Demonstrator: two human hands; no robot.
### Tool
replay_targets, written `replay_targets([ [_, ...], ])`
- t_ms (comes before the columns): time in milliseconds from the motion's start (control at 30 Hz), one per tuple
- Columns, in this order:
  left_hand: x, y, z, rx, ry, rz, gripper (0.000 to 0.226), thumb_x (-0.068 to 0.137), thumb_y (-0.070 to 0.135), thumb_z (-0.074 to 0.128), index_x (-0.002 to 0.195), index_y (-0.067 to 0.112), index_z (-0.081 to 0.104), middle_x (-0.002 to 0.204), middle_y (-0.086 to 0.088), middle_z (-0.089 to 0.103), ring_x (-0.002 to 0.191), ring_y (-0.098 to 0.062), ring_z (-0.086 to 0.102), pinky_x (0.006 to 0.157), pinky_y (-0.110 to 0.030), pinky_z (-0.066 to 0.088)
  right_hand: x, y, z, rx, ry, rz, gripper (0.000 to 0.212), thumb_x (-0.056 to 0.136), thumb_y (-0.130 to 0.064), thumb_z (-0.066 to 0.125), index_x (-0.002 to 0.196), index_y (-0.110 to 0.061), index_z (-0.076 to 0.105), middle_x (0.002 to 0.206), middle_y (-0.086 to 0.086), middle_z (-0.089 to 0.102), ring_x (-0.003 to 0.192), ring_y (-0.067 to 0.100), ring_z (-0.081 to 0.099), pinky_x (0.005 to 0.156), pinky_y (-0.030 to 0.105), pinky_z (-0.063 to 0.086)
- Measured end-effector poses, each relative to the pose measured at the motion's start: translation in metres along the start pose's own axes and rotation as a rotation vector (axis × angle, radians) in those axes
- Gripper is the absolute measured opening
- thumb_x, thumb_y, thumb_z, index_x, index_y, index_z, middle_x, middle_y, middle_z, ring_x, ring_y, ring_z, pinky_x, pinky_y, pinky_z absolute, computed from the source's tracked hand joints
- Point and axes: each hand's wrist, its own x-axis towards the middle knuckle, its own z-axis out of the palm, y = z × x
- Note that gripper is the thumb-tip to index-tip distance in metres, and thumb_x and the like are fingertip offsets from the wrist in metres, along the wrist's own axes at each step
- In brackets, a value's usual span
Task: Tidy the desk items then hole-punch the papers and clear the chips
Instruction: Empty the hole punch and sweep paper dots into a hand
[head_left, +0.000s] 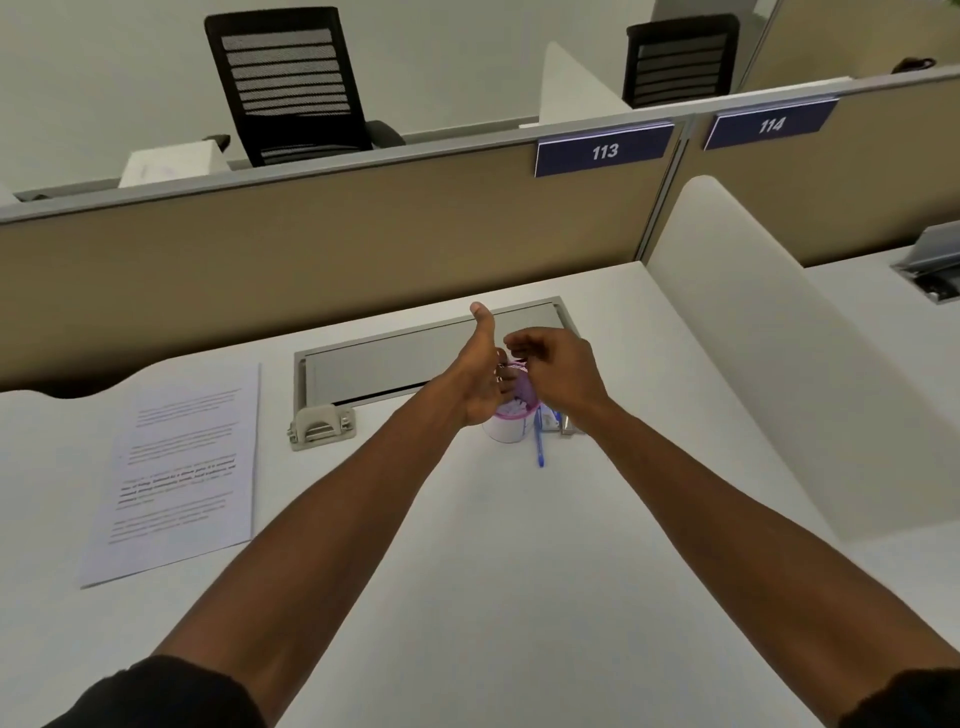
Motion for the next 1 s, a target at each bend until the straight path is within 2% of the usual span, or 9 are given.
replay_targets([
  [100, -0.001, 0.000, 0.000, -0.036, 0.019, -0.014, 0.106, 0.075, 0.091, 0.023, 0.124, 0.000, 0.050, 0.100, -0.013, 0.061, 0.102, -0.026, 0.063, 0.102, -0.042, 0.050, -0.013, 0.009, 0.008, -0.008, -0.017, -0.219, 0.043, 0.092, -0.004, 0.046, 0.133, -0.006, 0.058, 0.129, 0.010, 0.065, 0.118, 0.020, 0.061, 0.103, 0.025, 0.045],
  [167, -0.005, 0.000, 0.003, -0.055, 0.034, -0.017, 0.107, 0.076, 0.089, 0.023, 0.136, 0.004, 0.047, 0.121, -0.013, 0.062, 0.117, -0.029, 0.058, 0.103, -0.042, 0.048, -0.020, 0.024, 0.018, -0.063, -0.095, -0.320, 0.048, 0.094, -0.008, 0.044, 0.143, -0.006, 0.046, 0.138, 0.011, 0.058, 0.127, 0.022, 0.055, 0.108, 0.028, 0.042],
  [233, -0.008, 0.000, 0.005, -0.083, 0.048, -0.022, 0.107, 0.078, 0.088, 0.020, 0.148, 0.008, 0.034, 0.147, -0.012, 0.048, 0.134, -0.033, 0.047, 0.107, -0.047, 0.041, -0.025, 0.041, 0.024, -0.206, -0.136, -0.405, 0.051, 0.097, -0.013, 0.043, 0.147, -0.006, 0.038, 0.147, 0.011, 0.047, 0.138, 0.026, 0.043, 0.114, 0.041, 0.037],
  [367, -0.013, 0.000, 0.005, -0.151, 0.034, -0.044, 0.116, 0.076, 0.089, 0.017, 0.154, 0.004, 0.016, 0.154, -0.012, 0.038, 0.135, -0.031, 0.046, 0.111, -0.048, 0.037, -0.028, 0.066, 0.025, -0.492, -0.097, -0.576, 0.053, 0.095, -0.014, 0.048, 0.147, -0.011, 0.040, 0.151, 0.009, 0.042, 0.143, 0.030, 0.034, 0.116, 0.047, 0.028],
  [533, -0.019, 0.004, 0.010, -0.125, 0.078, -0.050, 0.108, 0.083, 0.083, 0.015, 0.153, 0.001, 0.018, 0.155, -0.016, 0.035, 0.139, -0.039, 0.039, 0.113, -0.052, 0.031, -0.027, 0.067, 0.027, -0.397, 0.042, -0.541, 0.047, 0.094, -0.014, 0.051, 0.140, -0.004, 0.048, 0.144, 0.016, 0.050, 0.136, 0.033, 0.045, 0.111, 0.051, 0.038],
  [667, -0.019, 0.004, 0.013, -0.131, 0.064, -0.077, 0.108, 0.082, 0.084, 0.015, 0.151, 0.001, 0.022, 0.145, -0.016, 0.047, 0.130, -0.035, 0.050, 0.108, -0.053, 0.037, -0.027, 0.073, 0.031, -0.446, -0.061, -0.602, 0.054, 0.094, -0.012, 0.055, 0.146, -0.011, 0.041, 0.150, 0.011, 0.044, 0.141, 0.030, 0.037, 0.115, 0.044, 0.030],
  [800, -0.019, 0.004, 0.013, -0.130, 0.073, -0.093, 0.108, 0.082, 0.085, 0.019, 0.154, 0.004, 0.015, 0.152, -0.019, 0.039, 0.135, -0.044, 0.042, 0.110, -0.060, 0.032, -0.023, 0.081, 0.025, -0.432, -0.036, -0.489, 0.053, 0.094, -0.020, 0.049, 0.146, -0.011, 0.041, 0.152, 0.013, 0.041, 0.141, 0.032, 0.037, 0.113, 0.050, 0.037],
  [900, -0.019, 0.005, 0.013, -0.135, 0.059, -0.092, 0.108, 0.083, 0.084, 0.017, 0.154, 0.003, 0.011, 0.150, -0.017, 0.041, 0.130, -0.040, 0.047, 0.110, -0.060, 0.032, -0.027, 0.078, 0.028, -0.428, -0.067, -0.539, 0.054, 0.097, -0.018, 0.049, 0.149, -0.011, 0.038, 0.154, 0.012, 0.039, 0.143, 0.030, 0.035, 0.115, 0.046, 0.033],
  [1000, -0.019, 0.005, 0.012, -0.147, 0.068, -0.083, 0.105, 0.084, 0.083, 0.018, 0.155, 0.006, 0.009, 0.154, -0.017, 0.036, 0.134, -0.042, 0.044, 0.111, -0.060, 0.031, -0.025, 0.080, 0.030, -0.466, -0.076, -0.524, 0.054, 0.097, -0.022, 0.049, 0.149, -0.016, 0.037, 0.155, 0.011, 0.037, 0.144, 0.031, 0.031, 0.115, 0.051, 0.032],
])
